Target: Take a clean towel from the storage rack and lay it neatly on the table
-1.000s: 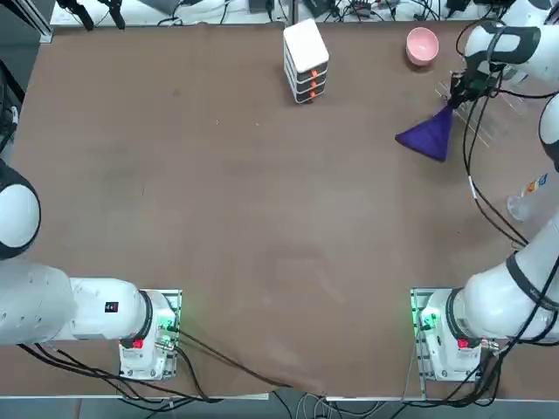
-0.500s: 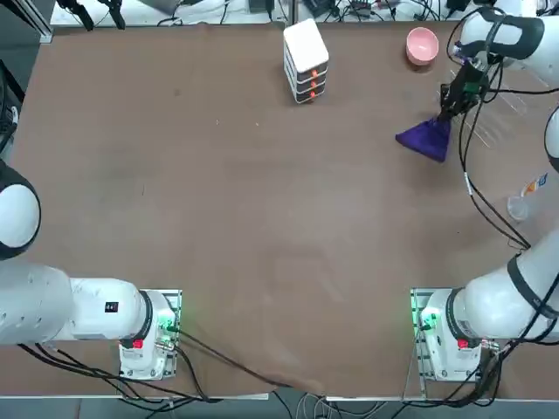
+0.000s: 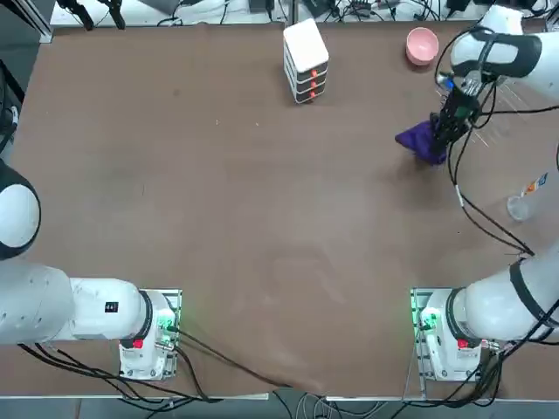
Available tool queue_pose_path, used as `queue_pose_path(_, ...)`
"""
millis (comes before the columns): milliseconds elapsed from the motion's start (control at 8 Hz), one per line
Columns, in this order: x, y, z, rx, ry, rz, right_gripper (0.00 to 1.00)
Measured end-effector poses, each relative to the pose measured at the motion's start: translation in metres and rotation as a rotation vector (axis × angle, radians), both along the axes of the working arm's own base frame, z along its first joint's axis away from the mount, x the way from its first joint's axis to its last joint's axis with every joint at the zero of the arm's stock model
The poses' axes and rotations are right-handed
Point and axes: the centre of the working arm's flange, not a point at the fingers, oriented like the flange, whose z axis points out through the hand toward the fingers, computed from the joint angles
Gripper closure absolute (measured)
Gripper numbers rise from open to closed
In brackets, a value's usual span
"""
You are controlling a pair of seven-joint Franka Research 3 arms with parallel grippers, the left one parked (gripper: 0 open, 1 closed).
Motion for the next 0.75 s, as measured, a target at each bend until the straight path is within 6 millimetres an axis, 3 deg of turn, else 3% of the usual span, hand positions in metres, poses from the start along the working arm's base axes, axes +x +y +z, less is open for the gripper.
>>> queue_pose_path(250, -0.017, 0.015, -0.002, 0.006, 0.032, 0.03, 0.95)
queue_pose_path(750, -0.04, 0.017, -0.014, 0.01, 0.057, 0.038, 0.93)
